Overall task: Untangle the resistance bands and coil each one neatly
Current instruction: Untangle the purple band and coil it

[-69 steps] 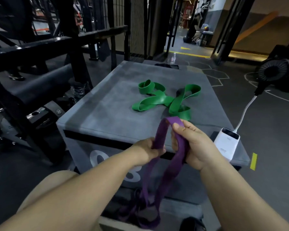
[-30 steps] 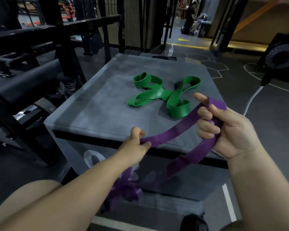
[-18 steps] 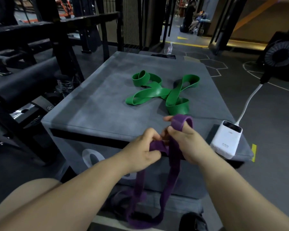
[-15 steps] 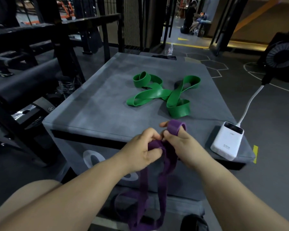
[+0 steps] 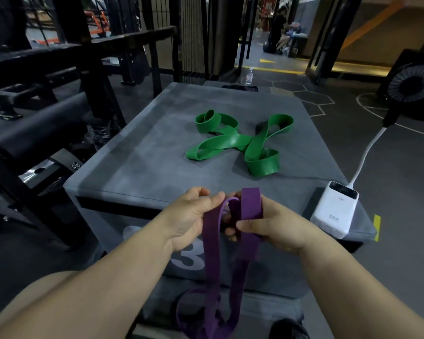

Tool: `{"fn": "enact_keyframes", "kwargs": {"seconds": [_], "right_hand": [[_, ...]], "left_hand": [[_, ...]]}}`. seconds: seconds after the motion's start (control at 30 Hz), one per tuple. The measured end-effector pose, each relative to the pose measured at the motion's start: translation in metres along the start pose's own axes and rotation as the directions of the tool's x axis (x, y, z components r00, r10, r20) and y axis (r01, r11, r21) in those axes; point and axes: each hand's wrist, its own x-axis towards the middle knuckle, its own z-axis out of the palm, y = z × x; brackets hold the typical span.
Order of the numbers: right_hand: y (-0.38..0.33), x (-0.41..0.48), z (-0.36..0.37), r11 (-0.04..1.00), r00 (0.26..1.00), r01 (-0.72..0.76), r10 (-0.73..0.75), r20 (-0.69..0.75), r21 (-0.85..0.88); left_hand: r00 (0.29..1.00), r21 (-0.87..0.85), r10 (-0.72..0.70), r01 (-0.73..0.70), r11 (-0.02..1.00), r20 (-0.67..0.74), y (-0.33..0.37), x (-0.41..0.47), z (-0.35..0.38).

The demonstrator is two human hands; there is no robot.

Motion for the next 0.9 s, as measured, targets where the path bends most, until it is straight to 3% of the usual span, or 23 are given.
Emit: {"fn": "enact_keyframes", "kwargs": {"seconds": [0.1, 0.23, 0.37, 0.5, 0.67, 0.73, 0.9], "right_hand": [[0.004, 0.003, 0.001, 0.995, 0.982, -0.007, -0.012, -0.188, -0.102], [0.002, 0.003, 0.01, 0.997, 0.949, 0.02, -0.041, -0.311, -0.071], [-0.004, 0.006, 0.01, 0.999, 0.862, 0.031, -0.022, -0.507, 0.01], [-0.016, 0.003, 0.003, 0.994, 0.818, 0.098, -0.051, -0.573, 0.053], [-0.017, 0.002, -0.002, 0.995, 0.787, 0.101, -0.093, -0.61, -0.021], [-0.015, 0.002, -0.003, 0.995, 0.777, 0.089, -0.091, -0.623, -0.035], [-0.015, 0.003, -0.004, 0.992, 0.757, 0.061, -0.116, -0.643, -0.107]], "left_hand": [[0.996, 0.18, 0.005, -0.022, 0.983, 0.094, -0.001, 0.001, -0.004], [0.998, 0.512, 0.064, -0.054, 0.857, -0.003, -0.014, 0.009, -0.007], [1.0, 0.597, -0.019, 0.021, 0.802, -0.009, -0.034, 0.009, 0.0], [0.995, 0.739, -0.08, 0.094, 0.667, -0.054, -0.054, 0.011, 0.0], [0.999, 0.797, 0.004, -0.042, 0.603, 0.05, -0.043, 0.011, 0.002], [0.996, 0.779, 0.018, -0.079, 0.621, 0.086, -0.038, 0.008, 0.004], [0.979, 0.492, -0.153, 0.067, 0.868, 0.137, -0.041, 0.005, 0.008]]}}
